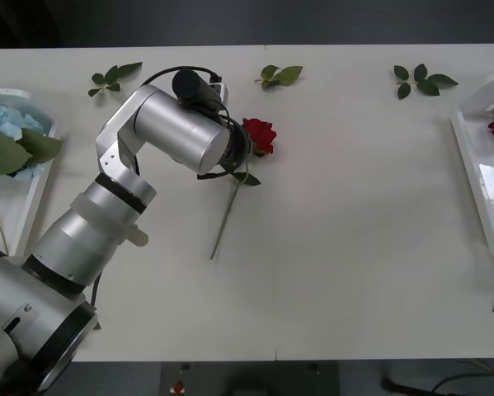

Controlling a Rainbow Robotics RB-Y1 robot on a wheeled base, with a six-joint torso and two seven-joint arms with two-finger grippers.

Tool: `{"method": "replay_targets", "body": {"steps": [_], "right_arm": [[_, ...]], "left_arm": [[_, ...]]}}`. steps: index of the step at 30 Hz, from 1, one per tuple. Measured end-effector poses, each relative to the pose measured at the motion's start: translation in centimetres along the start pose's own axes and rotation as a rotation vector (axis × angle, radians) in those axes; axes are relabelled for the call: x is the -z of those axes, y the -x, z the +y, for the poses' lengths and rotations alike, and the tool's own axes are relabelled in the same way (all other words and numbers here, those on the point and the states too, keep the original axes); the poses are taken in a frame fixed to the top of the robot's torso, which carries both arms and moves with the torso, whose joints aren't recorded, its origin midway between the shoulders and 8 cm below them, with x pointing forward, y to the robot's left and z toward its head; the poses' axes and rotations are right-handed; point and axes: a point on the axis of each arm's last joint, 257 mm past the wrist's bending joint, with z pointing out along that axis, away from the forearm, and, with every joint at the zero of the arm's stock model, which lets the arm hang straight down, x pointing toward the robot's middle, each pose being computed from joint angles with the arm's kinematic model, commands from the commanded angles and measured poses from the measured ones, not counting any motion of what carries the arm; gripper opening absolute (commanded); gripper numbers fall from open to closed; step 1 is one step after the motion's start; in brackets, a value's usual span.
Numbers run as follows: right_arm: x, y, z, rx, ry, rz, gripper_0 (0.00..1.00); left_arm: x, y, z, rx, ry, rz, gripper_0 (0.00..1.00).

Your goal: Put the red flowers into the right box and the blue flowers into the left box

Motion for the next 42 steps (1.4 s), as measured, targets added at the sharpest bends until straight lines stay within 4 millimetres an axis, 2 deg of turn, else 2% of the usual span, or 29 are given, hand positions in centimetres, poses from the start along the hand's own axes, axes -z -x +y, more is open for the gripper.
{"method": "replay_targets", "body": {"steps": [5,9,12,16,21,22,24,25,27,29,32,33,34,36,37,38,40,41,42], "right_arm": [[-2.1,-1.3,-1.1,0.015,-0.051,0.007,0.00],[-4.2,-2.8,-1.7,-0.047,-0.081,0.037,0.00],[-5.2,-3.2,-1.2,-0.074,-0.090,0.045,0.00],[-5.7,-3.0,-0.1,-0.041,-0.096,0.038,0.00],[-6.2,-3.8,0.4,-0.034,-0.091,0.050,0.00],[-6.2,-3.8,0.4,-0.034,-0.091,0.051,0.06],[-6.2,-3.9,0.2,-0.028,-0.097,0.051,0.27],[-6.2,-3.8,0.1,-0.023,-0.103,0.051,0.45],[-6.2,-3.8,0.0,-0.018,-0.107,0.048,0.65],[-6.2,-3.3,-0.1,-0.018,-0.108,0.031,0.75],[-6.2,-3.3,-0.1,-0.018,-0.108,0.027,0.80],[-6.2,-3.3,-0.1,-0.018,-0.108,0.029,0.81],[-6.2,-3.3,-0.1,-0.019,-0.109,0.029,0.84],[-6.2,-3.2,-0.1,-0.027,-0.105,0.026,0.85],[-6.1,-3.1,-0.1,-0.038,-0.099,0.022,0.86],[-6.1,-2.9,0.0,-0.053,-0.091,0.018,0.87],[-5.9,-3.1,0.7,-0.109,-0.052,0.031,0.88],[-5.7,-3.2,1.4,-0.144,-0.022,0.039,0.89],[-5.5,-3.1,2.0,-0.173,0.007,0.044,0.89]], "left_arm": [[-1.0,-2.1,-0.4,-0.068,0.027,0.029,1.00],[-1.8,-3.6,-0.8,-0.111,0.033,0.047,1.00],[-2.1,-4.4,-1.0,-0.132,0.039,0.060,1.00],[-2.3,-5.1,-1.2,-0.153,0.042,0.070,1.00],[-3.1,-6.3,-0.7,-0.172,0.060,0.092,1.00],[-3.2,-6.4,-0.6,-0.179,0.065,0.095,1.00],[-3.6,-6.6,-0.3,-0.194,0.081,0.106,1.00],[-3.8,-6.6,-0.2,-0.199,0.088,0.110,1.00],[-4.1,-6.4,-0.4,-0.203,0.092,0.109,1.00],[-4.5,-6.0,-0.9,-0.204,0.086,0.098,1.00],[-4.8,-5.6,-1.6,-0.209,0.075,0.078,0.98],[-4.8,-5.5,-1.8,-0.209,0.071,0.075,0.94],[-4.8,-5.5,-1.9,-0.210,0.069,0.074,0.83],[-4.8,-5.4,-1.8,-0.213,0.073,0.070,0.57],[-4.8,-5.3,-1.6,-0.218,0.079,0.066,0.41],[-4.8,-5.2,-1.5,-0.222,0.083,0.063,0.32],[-4.8,-5.0,-1.4,-0.228,0.091,0.057,0.28],[-4.8,-4.9,-1.2,-0.233,0.097,0.053,0.21],[-4.8,-4.8,-1.1,-0.237,0.102,0.049,0.10]]}}
